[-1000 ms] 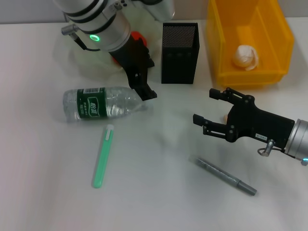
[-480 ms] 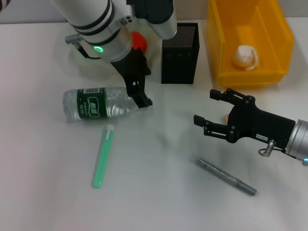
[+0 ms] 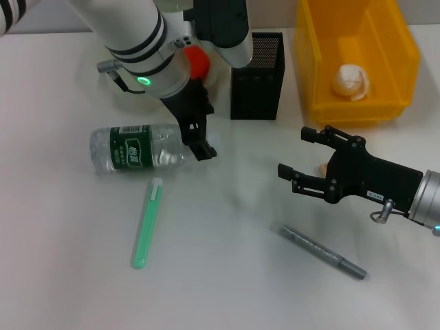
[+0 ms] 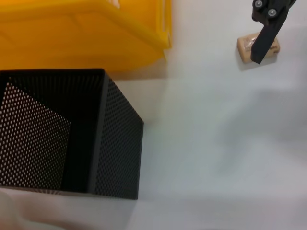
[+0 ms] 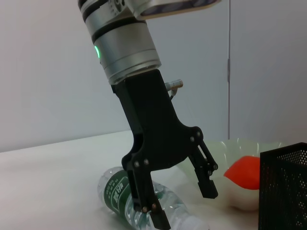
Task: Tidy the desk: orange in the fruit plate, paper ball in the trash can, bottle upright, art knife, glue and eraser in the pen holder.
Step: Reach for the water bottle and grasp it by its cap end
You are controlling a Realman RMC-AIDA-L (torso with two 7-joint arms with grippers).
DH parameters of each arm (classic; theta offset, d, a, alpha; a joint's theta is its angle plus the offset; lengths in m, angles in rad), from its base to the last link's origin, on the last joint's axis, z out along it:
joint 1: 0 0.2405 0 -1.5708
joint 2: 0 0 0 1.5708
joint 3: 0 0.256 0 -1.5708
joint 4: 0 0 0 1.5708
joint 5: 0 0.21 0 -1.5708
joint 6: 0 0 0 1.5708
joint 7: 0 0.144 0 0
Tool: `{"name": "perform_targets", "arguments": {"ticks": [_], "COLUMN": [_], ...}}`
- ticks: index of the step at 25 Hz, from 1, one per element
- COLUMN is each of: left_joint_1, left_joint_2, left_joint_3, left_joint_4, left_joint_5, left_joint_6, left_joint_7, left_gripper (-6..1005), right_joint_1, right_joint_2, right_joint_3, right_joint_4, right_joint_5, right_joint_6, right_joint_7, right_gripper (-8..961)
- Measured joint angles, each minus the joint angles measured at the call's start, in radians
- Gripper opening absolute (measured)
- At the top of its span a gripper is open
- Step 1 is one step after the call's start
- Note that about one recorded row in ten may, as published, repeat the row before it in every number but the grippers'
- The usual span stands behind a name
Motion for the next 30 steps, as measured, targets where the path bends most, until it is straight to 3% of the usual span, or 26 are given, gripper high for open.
{"name": "perform_targets", "arguments": {"ticks": [17, 30], "left_joint_1": [0.008, 0.013], "left_joint_2": [0.000, 0.000], "left_joint_3": [0.099, 0.104], "left_joint_4": [-0.066, -0.085], "left_joint_5": [-0.041, -0.044], "left_joint_6": [-0.103, -0.124], "left_joint_7": [0.000, 0.002], "left_gripper": [724, 720], "right_joint_1": [0.002, 0.002], "right_joint_2": [0.001, 0.003], "right_joint_3": [-0.001, 0.000], "right_joint_4": [0.000, 0.000], "right_joint_5": [0.000, 0.000], "right_joint_6": [0.008, 0.009], "right_joint_7": [-0.002, -0.010], "right_gripper": [827, 827]}}
